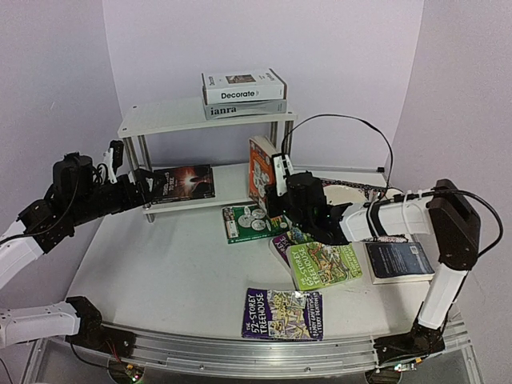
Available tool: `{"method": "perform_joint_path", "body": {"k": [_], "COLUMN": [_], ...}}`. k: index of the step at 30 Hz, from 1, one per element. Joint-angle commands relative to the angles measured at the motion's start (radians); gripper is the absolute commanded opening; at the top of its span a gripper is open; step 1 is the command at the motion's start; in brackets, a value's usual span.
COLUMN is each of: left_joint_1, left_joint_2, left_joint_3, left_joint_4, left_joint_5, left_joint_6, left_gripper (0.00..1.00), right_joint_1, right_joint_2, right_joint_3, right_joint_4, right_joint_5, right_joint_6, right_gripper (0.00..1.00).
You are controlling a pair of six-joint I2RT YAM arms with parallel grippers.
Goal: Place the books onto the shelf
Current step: Place the book on the shelf.
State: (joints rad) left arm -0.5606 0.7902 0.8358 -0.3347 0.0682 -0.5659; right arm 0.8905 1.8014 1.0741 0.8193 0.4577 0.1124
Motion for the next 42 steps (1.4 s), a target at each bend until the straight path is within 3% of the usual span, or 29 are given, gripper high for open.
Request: {"method": "perform_joint_path", "body": {"k": [1,19,42], "left_joint_1": [0.005,0.005,0.005], "left_joint_2": [-0.019,0.007,0.025], "left_joint_3": [0.002,0.003,-0.004], "left_joint_4": [0.026,0.045,0.054], "left_joint_5": [0.010,0.020,0.056], "left_joint_6": [0.021,0.022,-0.007], "left_gripper": [1.00,1.00,1.00], "right_joint_1": [-0.027,-0.100,-0.159], "right_joint_2": [0.052,0.485,0.576], "right_joint_3": [0.119,0.617,0.710], "right_joint_4": [0.205,0.279,0.256], "right_joint_5": [0.037,0.176,0.209], "right_joint_6": [-0.018,-0.158,-0.144], "right_gripper": [0.00,0.00,0.00]}}
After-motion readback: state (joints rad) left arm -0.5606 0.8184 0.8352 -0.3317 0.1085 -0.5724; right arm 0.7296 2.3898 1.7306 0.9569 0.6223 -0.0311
